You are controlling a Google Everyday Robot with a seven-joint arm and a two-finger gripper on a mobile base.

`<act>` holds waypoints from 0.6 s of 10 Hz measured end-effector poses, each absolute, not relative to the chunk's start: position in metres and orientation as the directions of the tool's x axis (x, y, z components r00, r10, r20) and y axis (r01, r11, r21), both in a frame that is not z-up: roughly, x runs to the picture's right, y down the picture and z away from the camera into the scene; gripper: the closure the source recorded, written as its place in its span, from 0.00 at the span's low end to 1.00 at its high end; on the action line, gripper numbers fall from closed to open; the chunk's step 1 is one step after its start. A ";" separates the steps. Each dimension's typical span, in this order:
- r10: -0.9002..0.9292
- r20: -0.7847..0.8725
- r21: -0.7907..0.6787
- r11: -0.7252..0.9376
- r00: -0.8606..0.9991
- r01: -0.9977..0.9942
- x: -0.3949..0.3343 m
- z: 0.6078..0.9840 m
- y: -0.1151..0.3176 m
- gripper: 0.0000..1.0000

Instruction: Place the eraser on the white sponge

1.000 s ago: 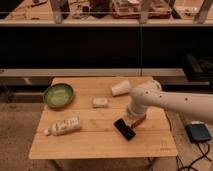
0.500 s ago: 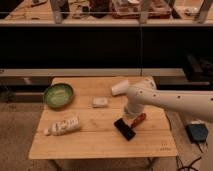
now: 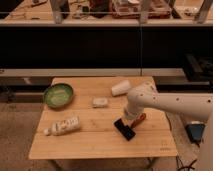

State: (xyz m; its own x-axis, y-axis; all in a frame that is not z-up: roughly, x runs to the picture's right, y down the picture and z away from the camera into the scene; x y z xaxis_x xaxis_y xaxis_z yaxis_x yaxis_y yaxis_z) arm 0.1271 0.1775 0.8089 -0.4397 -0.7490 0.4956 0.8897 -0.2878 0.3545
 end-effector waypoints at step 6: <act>-0.720 0.488 0.378 -0.334 -0.493 0.863 0.124 0.819 0.196 0.20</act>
State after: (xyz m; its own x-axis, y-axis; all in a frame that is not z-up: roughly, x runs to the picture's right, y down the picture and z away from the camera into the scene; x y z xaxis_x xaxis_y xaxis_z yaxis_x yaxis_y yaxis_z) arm 0.1237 0.1956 0.8187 -0.4927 -0.7202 0.4884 0.8633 -0.3340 0.3784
